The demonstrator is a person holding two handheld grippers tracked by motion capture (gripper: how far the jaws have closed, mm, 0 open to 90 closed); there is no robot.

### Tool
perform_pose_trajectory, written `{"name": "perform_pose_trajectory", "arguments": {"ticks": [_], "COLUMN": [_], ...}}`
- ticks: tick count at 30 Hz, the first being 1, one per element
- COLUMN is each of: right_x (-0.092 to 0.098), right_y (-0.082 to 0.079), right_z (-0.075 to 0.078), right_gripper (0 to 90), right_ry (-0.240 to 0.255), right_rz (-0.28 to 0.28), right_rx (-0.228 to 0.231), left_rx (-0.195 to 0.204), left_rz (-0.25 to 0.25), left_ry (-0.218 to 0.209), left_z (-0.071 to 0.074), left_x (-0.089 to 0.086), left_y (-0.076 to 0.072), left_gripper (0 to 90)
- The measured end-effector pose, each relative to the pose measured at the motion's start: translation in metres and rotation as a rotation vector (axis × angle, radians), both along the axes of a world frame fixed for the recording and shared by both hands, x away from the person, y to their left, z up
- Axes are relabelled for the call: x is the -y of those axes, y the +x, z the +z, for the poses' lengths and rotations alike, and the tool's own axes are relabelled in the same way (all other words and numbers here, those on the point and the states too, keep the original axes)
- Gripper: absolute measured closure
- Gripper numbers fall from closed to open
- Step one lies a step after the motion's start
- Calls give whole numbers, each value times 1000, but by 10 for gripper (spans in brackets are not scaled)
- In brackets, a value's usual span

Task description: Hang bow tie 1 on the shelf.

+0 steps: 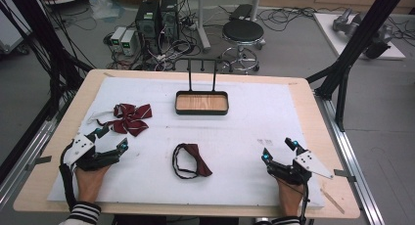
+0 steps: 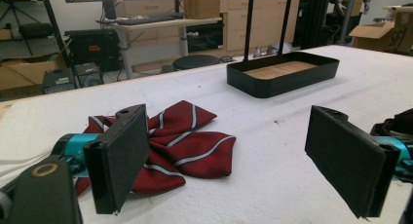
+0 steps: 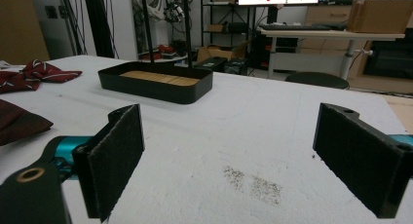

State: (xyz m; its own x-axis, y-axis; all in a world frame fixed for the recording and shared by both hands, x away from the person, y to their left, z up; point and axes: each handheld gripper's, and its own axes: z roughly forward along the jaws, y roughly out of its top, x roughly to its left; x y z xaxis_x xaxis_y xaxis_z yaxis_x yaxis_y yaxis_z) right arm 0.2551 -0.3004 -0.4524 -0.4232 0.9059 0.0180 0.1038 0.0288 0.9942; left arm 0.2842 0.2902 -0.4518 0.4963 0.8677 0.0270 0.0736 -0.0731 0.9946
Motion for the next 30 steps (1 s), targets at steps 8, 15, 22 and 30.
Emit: {"name": "perform_pose_trajectory", "arguments": {"ticks": [8, 15, 22, 30], "right_x": [1, 1, 1, 1], "right_y": [-1, -1, -1, -1], "right_z": [0, 0, 0, 0], "right_gripper": [105, 105, 105, 105], "right_ry": [8, 11, 15, 15], "right_rz": [-11, -15, -14, -13], "right_rx": [12, 9, 9, 10], "left_rx": [-1, -1, -11, -30], "left_rz": [7, 5, 14, 26], "left_ry": [-29, -32, -57, -41], "left_z": [0, 0, 0, 2], "left_x": [-3, -3, -5, -10], "left_y": [0, 0, 1, 4], "left_gripper": [167, 167, 166, 160]}}
